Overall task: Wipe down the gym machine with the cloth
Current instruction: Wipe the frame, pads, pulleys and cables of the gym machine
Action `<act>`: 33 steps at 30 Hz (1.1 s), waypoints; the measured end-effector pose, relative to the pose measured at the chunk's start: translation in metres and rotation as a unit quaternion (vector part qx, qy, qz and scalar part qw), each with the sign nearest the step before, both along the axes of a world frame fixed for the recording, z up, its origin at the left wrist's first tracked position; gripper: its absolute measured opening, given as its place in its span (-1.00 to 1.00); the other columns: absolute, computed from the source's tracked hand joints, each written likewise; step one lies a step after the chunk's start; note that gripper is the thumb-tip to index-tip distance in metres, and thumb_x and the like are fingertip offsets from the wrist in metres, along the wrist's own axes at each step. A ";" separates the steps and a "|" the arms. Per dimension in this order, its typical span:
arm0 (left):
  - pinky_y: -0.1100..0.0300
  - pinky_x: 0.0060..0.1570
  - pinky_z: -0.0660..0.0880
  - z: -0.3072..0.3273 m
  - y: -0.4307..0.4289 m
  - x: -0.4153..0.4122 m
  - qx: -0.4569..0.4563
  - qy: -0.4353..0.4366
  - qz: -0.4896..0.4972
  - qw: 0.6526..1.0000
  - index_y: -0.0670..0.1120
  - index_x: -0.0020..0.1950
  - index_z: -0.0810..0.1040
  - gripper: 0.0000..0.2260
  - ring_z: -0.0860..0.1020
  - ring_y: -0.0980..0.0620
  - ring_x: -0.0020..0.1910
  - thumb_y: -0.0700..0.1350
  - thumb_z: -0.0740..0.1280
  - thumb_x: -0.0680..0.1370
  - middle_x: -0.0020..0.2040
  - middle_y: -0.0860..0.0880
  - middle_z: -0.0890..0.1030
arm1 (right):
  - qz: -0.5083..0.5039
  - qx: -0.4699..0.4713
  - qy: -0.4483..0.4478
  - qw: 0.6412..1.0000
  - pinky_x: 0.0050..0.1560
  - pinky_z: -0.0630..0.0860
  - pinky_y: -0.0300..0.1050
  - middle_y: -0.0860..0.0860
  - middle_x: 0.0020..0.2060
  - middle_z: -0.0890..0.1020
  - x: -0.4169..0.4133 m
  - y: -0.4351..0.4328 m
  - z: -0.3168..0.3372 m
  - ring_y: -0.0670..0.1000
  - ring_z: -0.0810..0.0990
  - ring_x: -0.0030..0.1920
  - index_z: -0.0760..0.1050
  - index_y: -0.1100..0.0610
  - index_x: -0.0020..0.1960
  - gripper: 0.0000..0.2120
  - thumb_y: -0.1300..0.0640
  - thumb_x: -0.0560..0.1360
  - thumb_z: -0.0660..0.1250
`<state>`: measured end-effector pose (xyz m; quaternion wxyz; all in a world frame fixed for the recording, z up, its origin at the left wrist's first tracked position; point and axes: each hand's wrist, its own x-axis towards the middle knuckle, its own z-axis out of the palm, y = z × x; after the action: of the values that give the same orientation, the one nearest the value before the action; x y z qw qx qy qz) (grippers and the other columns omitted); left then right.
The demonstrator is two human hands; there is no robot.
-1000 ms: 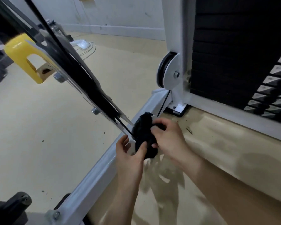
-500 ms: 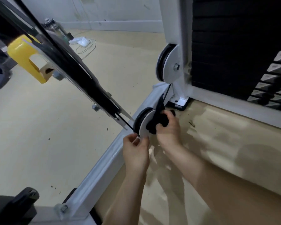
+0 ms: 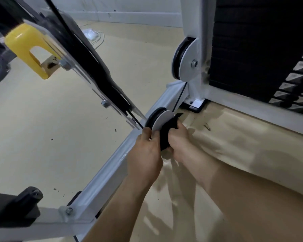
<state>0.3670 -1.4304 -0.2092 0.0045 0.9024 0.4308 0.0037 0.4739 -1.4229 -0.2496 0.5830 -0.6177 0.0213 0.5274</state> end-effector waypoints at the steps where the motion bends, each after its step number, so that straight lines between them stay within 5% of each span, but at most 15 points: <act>1: 0.14 -0.39 0.26 -0.001 0.002 0.003 0.004 0.002 0.000 1.000 -0.04 0.30 0.39 -0.62 0.45 -0.08 0.02 -0.19 0.27 0.48 0.18 -0.07 0.35 | 0.031 0.006 0.025 0.999 0.04 0.60 0.08 0.07 0.18 0.60 -0.006 -0.006 -0.001 0.15 0.59 0.12 0.38 -0.06 0.40 -0.59 0.23 0.60 0.10; 4: 0.10 -0.29 0.41 -0.004 0.001 0.010 -0.025 -0.015 0.017 0.999 -0.01 0.28 0.43 -0.62 0.47 -0.08 -0.04 -0.14 0.28 0.46 0.13 -0.07 0.35 | 0.084 0.034 0.102 0.991 -0.31 0.55 -0.14 0.14 0.00 0.65 -0.012 -0.032 -0.001 0.10 0.62 -0.11 0.51 0.11 0.26 -0.71 0.24 0.60 0.16; 7: 0.09 -0.06 0.49 -0.005 -0.009 0.011 -0.101 -0.112 0.033 0.988 0.02 0.34 0.45 -0.53 0.50 -0.10 0.03 -0.20 0.26 0.43 0.16 -0.08 0.42 | 0.114 0.066 0.108 0.985 -0.23 0.53 -0.10 0.16 -0.06 0.66 0.002 -0.041 0.005 0.09 0.62 -0.17 0.55 0.17 0.20 -0.70 0.33 0.59 0.12; 11: 0.41 -0.20 0.32 0.012 -0.015 0.021 -0.072 -0.235 0.056 0.968 0.11 0.29 0.49 -0.53 0.47 0.16 -0.09 -0.22 0.28 0.40 0.03 0.10 0.53 | 0.145 0.118 0.063 0.980 -0.29 0.59 -0.15 0.09 -0.23 0.65 0.027 -0.054 0.025 0.00 0.63 -0.31 0.59 0.17 0.01 -0.82 0.26 0.59 0.20; 13: 0.51 -0.28 0.36 0.030 -0.016 0.032 -0.186 -0.338 0.143 0.911 0.11 0.14 0.54 -0.61 0.54 0.27 -0.21 -0.26 0.24 0.41 -0.10 0.18 0.59 | 0.186 0.087 -0.017 0.978 -0.36 0.52 -0.19 0.01 -0.36 0.59 0.044 -0.068 0.037 -0.06 0.55 -0.40 0.56 0.13 -0.14 -0.86 0.14 0.56 0.28; 15: 0.34 -0.43 0.48 0.045 -0.023 0.041 -0.354 -0.440 0.210 0.798 0.05 0.04 0.57 -0.68 0.62 0.18 -0.33 -0.31 0.23 0.45 -0.21 0.03 0.67 | 0.237 0.053 -0.113 0.963 -0.38 0.34 -0.21 -0.02 -0.43 0.47 0.069 -0.084 0.052 -0.07 0.42 -0.45 0.47 0.11 -0.23 -0.81 0.05 0.51 0.33; 17: 0.22 -0.44 0.52 0.058 -0.037 0.050 -0.475 -0.446 0.198 0.733 0.00 -0.02 0.62 -0.76 0.66 0.01 -0.34 -0.28 0.25 0.50 -0.22 -0.08 0.68 | 0.310 0.044 -0.185 0.932 -0.32 0.25 -0.18 0.01 -0.39 0.40 0.097 -0.101 0.077 -0.04 0.34 -0.38 0.43 0.09 -0.20 -0.81 0.00 0.46 0.34; 20: 0.14 -0.31 0.54 0.078 -0.064 0.077 -0.587 -0.438 0.150 0.664 -0.05 -0.10 0.67 -0.84 0.64 -0.05 -0.27 -0.10 0.29 0.52 -0.21 -0.11 0.66 | 0.372 0.041 -0.212 0.903 -0.17 0.47 -0.13 0.03 -0.31 0.54 0.140 -0.137 0.120 -0.02 0.53 -0.27 0.52 0.09 -0.19 -0.86 0.03 0.45 0.31; 22: 0.20 -0.21 0.51 0.095 -0.084 0.103 -0.595 -0.388 0.146 0.689 -0.11 -0.24 0.68 -0.74 0.63 -0.11 -0.19 -0.07 0.27 0.54 -0.21 -0.15 0.65 | 0.388 0.036 -0.244 0.888 -0.21 0.51 -0.13 -0.02 -0.36 0.54 0.165 -0.167 0.145 -0.03 0.53 -0.29 0.51 0.05 -0.29 -0.84 0.11 0.47 0.28; 25: 0.31 -0.13 0.50 0.120 -0.117 0.144 -0.455 -0.338 0.021 0.824 -0.08 -0.18 0.67 -0.72 0.63 -0.10 0.03 -0.18 0.21 0.60 -0.07 -0.14 0.69 | 0.383 0.026 -0.288 0.877 -0.29 0.55 -0.13 -0.02 -0.38 0.55 0.204 -0.221 0.179 -0.01 0.56 -0.31 0.43 0.07 -0.25 -0.85 0.21 0.49 0.27; 29: 0.38 0.01 0.49 0.165 -0.175 0.192 -0.347 -0.317 -0.185 0.863 0.09 0.13 0.66 -0.73 0.61 0.26 -0.03 -0.16 0.21 0.63 -0.08 0.17 0.69 | 0.357 0.021 -0.331 0.873 -0.39 0.47 -0.22 0.03 -0.35 0.54 0.257 -0.315 0.224 -0.02 0.52 -0.37 0.44 0.09 -0.12 -0.85 0.05 0.57 0.33; 33: 0.20 0.11 0.51 0.215 -0.229 0.245 -0.223 -0.327 -0.306 0.866 0.10 0.22 0.60 -0.72 0.60 0.26 -0.02 -0.19 0.27 0.60 -0.03 0.22 0.68 | 0.231 0.078 -0.350 0.904 -0.44 0.34 -0.29 0.04 -0.34 0.47 0.298 -0.401 0.272 -0.06 0.41 -0.40 0.50 0.09 -0.10 -0.83 -0.01 0.53 0.36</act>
<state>0.6120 -1.6598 0.0058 0.3474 0.9108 0.0967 0.2009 0.7720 -1.8240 0.0226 0.4613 -0.7027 -0.3686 0.3970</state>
